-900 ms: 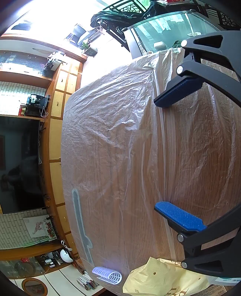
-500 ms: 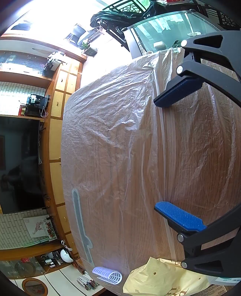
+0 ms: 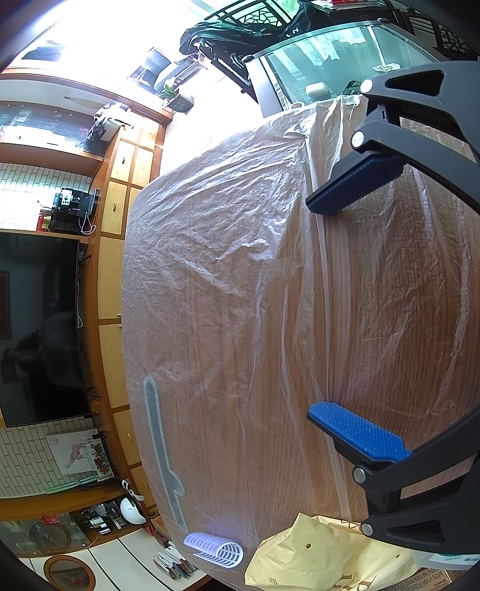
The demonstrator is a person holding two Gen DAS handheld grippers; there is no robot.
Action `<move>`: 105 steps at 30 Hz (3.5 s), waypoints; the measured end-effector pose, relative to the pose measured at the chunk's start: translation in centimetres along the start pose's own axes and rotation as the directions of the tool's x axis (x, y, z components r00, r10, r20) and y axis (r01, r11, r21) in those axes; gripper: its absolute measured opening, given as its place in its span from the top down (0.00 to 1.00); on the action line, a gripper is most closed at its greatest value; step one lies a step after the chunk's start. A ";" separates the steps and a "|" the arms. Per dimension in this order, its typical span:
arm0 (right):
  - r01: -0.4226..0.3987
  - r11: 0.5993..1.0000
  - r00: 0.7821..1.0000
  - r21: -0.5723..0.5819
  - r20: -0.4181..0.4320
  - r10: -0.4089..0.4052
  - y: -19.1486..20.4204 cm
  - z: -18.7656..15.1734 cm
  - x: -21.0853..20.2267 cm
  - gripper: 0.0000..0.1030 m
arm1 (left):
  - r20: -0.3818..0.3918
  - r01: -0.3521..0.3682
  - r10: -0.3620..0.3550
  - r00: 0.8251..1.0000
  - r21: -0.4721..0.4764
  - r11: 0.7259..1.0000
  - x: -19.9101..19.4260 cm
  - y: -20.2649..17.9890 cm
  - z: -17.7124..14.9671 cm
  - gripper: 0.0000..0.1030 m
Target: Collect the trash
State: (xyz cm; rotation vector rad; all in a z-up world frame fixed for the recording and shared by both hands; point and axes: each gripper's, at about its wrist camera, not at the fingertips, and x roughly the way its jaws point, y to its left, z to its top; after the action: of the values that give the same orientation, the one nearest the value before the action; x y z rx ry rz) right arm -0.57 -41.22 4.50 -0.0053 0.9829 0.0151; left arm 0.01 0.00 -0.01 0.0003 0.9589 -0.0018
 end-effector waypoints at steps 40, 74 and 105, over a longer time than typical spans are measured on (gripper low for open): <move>0.000 1.000 1.000 0.000 0.000 0.000 0.0 0.1 0.0 0.03 | 0.001 -0.001 0.001 1.000 0.000 1.000 0.2 -0.1 -0.3 0.01; -0.028 0.999 0.999 0.034 0.017 0.027 5.5 -10.5 -12.1 0.04 | -0.200 0.308 -0.306 0.931 -0.020 0.951 2.9 -6.9 10.2 0.02; -0.036 0.996 0.999 0.081 -0.012 0.037 4.4 -12.4 -10.0 0.39 | -0.173 0.260 -0.234 0.957 0.151 0.954 1.9 -7.3 8.9 0.46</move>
State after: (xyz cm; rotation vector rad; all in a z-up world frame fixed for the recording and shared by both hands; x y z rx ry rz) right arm -16.52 -37.08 5.96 0.0871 0.9964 0.0091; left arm 8.35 -7.28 3.58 0.0403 1.1054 -0.3212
